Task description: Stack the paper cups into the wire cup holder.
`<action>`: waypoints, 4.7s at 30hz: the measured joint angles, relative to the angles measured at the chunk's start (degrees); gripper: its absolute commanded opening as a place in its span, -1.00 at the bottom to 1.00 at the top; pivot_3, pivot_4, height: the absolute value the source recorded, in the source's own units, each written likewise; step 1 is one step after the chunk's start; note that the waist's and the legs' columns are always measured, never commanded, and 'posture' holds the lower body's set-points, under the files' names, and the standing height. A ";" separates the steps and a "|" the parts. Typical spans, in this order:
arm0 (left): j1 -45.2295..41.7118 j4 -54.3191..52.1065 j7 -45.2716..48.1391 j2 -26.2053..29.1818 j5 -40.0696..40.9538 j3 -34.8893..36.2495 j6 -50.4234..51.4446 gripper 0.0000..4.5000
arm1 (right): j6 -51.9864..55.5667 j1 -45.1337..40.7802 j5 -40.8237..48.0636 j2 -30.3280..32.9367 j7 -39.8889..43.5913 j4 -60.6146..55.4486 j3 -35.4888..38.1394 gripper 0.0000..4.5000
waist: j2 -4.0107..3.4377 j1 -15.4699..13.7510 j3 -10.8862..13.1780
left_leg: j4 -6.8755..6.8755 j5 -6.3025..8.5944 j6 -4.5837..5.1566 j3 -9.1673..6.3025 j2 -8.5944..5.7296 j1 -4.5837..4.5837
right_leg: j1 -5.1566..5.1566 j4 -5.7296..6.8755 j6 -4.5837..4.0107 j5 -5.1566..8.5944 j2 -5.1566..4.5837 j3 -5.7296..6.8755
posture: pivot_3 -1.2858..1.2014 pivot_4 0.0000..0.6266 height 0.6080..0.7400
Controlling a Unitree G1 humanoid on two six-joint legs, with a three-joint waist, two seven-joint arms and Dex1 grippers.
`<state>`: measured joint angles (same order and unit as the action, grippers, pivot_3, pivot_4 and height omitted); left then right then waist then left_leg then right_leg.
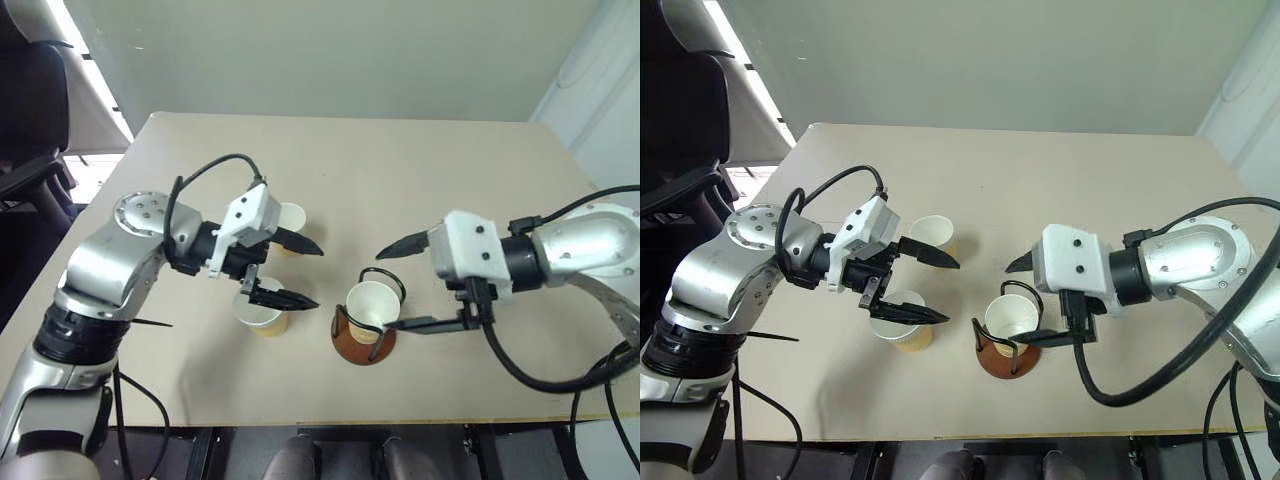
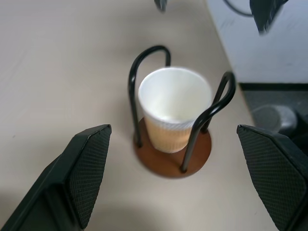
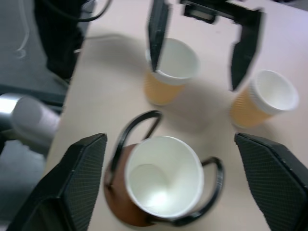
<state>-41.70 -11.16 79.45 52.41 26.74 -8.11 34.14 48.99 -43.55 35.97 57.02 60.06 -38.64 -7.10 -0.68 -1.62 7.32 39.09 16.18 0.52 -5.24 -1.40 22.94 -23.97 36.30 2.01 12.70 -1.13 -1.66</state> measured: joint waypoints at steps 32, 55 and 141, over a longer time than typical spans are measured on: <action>10.87 -15.09 -0.87 18.00 -10.91 1.06 -4.04 1.00 | 5.32 4.83 14.59 6.31 -0.41 3.35 12.65 0.94 | 0.00 -0.01 0.00 | -0.13 0.04 -0.04 -0.05 0.00 0.08 | -0.02 -0.20 -0.01 0.01 0.00 0.02 | 0.03 -0.52 1.00; 12.26 -15.64 0.28 18.15 -13.30 -0.97 -5.07 1.00 | 5.32 5.36 17.94 8.15 -0.20 3.28 13.46 0.94 | 0.00 -0.01 0.00 | -0.12 0.05 -0.05 -0.05 0.00 0.08 | -0.02 -0.18 -0.01 0.01 0.00 0.02 | 0.03 -0.52 1.00; -29.58 6.42 10.76 -9.60 4.44 -14.35 -2.28 -0.99 | -6.73 23.77 10.22 11.66 5.13 3.48 23.14 0.97 | 0.02 -0.39 0.00 | 0.07 0.08 0.10 0.01 0.00 0.22 | 0.03 -0.27 0.14 -0.07 0.00 0.01 | 0.03 -0.52 1.00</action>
<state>-71.28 -4.73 90.20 42.80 31.18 -22.47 31.85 42.26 -19.78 46.18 68.68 65.19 -35.16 16.05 -0.66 -2.00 7.33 39.15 16.26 0.62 -5.23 -1.40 23.16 -23.94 36.03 2.15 12.63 -1.13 -1.65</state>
